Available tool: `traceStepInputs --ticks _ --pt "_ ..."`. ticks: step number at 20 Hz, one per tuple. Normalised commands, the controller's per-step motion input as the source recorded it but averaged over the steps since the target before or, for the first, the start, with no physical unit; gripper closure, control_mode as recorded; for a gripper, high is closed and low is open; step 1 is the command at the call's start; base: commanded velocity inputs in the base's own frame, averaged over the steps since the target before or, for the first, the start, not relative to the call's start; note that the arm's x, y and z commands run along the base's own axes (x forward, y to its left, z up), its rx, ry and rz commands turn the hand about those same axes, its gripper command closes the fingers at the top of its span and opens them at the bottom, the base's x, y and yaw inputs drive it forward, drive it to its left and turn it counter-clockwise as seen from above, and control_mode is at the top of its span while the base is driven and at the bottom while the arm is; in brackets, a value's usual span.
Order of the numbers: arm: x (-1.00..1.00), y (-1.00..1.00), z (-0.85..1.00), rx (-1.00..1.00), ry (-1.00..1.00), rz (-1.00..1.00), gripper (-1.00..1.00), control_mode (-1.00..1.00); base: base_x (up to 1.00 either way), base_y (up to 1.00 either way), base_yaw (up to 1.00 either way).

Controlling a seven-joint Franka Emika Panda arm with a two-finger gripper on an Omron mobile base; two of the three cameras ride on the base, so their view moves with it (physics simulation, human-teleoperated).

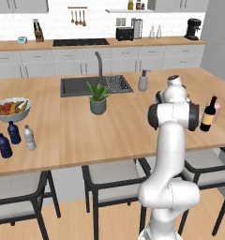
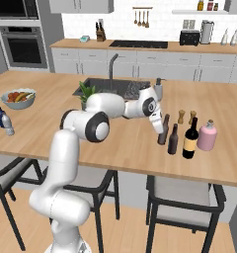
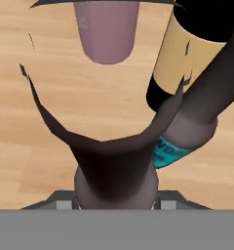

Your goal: Move the plastic bottles in the middle to the plastics group, and the glass bottles in the middle to the glass group.

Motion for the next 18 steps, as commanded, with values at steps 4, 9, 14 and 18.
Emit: traceStepInputs --ticks 4,9,14,18 --pt "0.00 0.00 -0.39 0.00 -0.09 -0.05 1.00 -1.00 0.00 0.00 0.00" --pt "0.00 0.00 -0.16 0.00 -0.14 -0.02 1.00 -1.00 0.00 0.00 0.00" --pt "0.00 0.00 -0.09 -0.03 -0.09 0.00 1.00 -1.00 0.00 0.00 0.00" --pt "0.00 0.00 0.00 -0.08 0.00 0.00 1.00 -1.00 0.00 0.00 0.00"
